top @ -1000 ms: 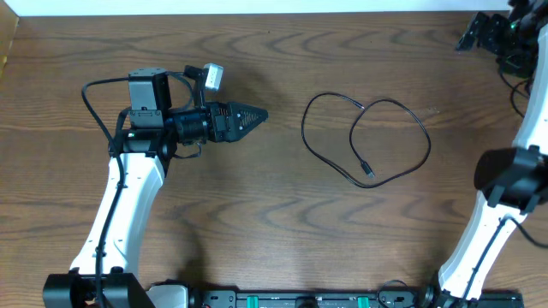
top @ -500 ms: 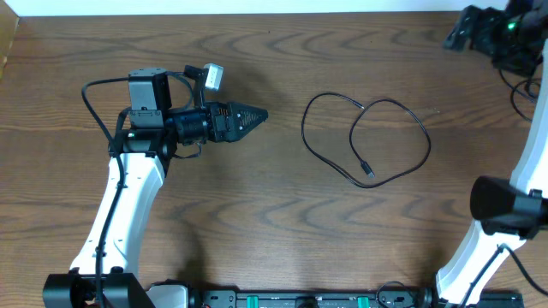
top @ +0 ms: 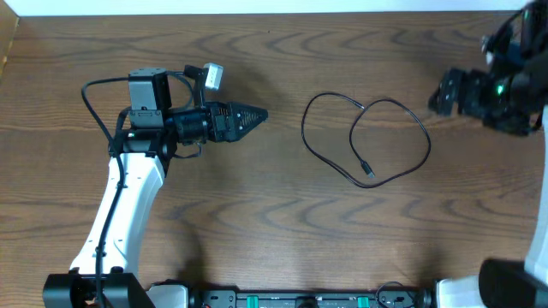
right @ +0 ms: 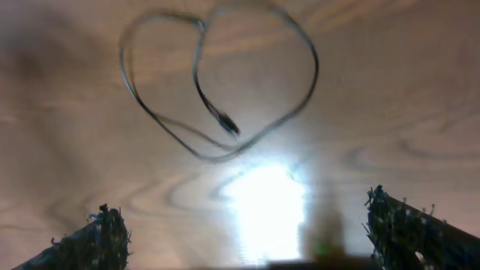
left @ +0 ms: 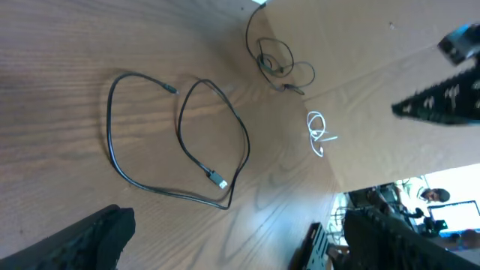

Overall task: Untangle cables
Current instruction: 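Bring the right gripper back down-left toward the cable loop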

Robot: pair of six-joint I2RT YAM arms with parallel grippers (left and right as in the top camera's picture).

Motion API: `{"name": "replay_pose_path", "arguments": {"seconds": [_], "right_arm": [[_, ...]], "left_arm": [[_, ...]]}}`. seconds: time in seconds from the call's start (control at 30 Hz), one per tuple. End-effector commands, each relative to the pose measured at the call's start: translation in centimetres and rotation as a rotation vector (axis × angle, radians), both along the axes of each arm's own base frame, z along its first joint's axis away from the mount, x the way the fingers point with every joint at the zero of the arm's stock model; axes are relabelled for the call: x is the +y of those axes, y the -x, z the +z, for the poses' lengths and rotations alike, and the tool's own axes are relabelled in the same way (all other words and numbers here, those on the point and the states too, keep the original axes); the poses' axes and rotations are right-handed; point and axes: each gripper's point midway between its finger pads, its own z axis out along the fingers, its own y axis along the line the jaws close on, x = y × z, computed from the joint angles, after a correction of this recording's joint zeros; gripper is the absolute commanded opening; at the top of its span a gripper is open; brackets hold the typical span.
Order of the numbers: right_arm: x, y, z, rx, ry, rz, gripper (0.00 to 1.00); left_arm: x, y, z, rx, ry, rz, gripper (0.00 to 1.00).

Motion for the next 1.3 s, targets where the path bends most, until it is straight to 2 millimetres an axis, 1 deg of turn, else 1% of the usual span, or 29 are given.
{"name": "replay_pose_path", "arguments": {"seconds": [0.0,0.07,0.1,0.17,0.2,0.27,0.37,0.4,0.47,0.67,0.73,0.83,0.93,1.07,1.2,1.27], "right_arm": [[0.4,2.1,-2.3,0.059,-0.002,0.035,0.99],[0.7,2.8,-3.9,0.092,-0.006,0.044,0.99],[0.9,3.0,-5.0,0.111,-0.007,0.053,0.99],[1.9,3.3,-7.2,0.144,-0.035,0.077,0.99],[2.6,3.4,-8.2,0.158,-0.063,0.090,0.99],[5.4,3.4,-10.6,0.162,-0.173,0.191,0.99],[8.1,3.6,-12.9,0.136,-0.266,0.325,0.99],[8.7,3.6,-13.5,0.127,-0.282,0.352,0.99],[9.7,3.4,-15.2,0.100,-0.282,0.405,0.99],[12.1,2.5,-18.5,-0.016,-0.247,0.554,0.99],[12.4,2.0,-19.7,-0.054,-0.210,0.576,0.99],[12.4,1.2,-21.9,-0.104,-0.114,0.599,0.99],[12.6,0.8,-23.5,-0.152,-0.052,0.616,0.99],[13.3,0.3,-24.4,-0.226,-0.023,0.668,0.99],[12.5,-0.3,-25.1,-0.258,0.061,0.658,0.99],[12.4,-0.4,-25.4,-0.268,0.070,0.658,0.99]], "left_arm": [[0.0,0.1,-0.2,0.003,0.001,-0.004,0.95],[0.0,0.1,-0.2,0.003,0.001,-0.004,0.95],[0.0,0.1,-0.2,0.003,0.001,-0.004,0.95],[0.0,0.1,-0.2,0.003,0.001,-0.004,0.96],[0.0,0.1,-0.2,0.003,0.001,-0.004,0.96],[0.0,0.1,-0.2,0.003,0.001,-0.004,0.96],[0.0,0.1,-0.2,0.003,0.001,-0.004,0.96],[0.0,0.1,-0.2,0.003,0.001,-0.004,0.96],[0.0,0.1,-0.2,0.003,0.001,-0.004,0.95],[0.0,0.1,-0.2,0.003,0.001,-0.004,0.96],[0.0,0.1,-0.2,0.003,0.001,-0.004,0.96],[0.0,0.1,-0.2,0.003,0.001,-0.004,0.96],[0.0,0.1,-0.2,0.003,0.001,-0.004,0.96],[0.0,0.1,-0.2,0.003,0.001,-0.004,0.96],[0.0,0.1,-0.2,0.003,0.001,-0.004,0.96],[0.0,0.1,-0.2,0.003,0.001,-0.004,0.96]]}}
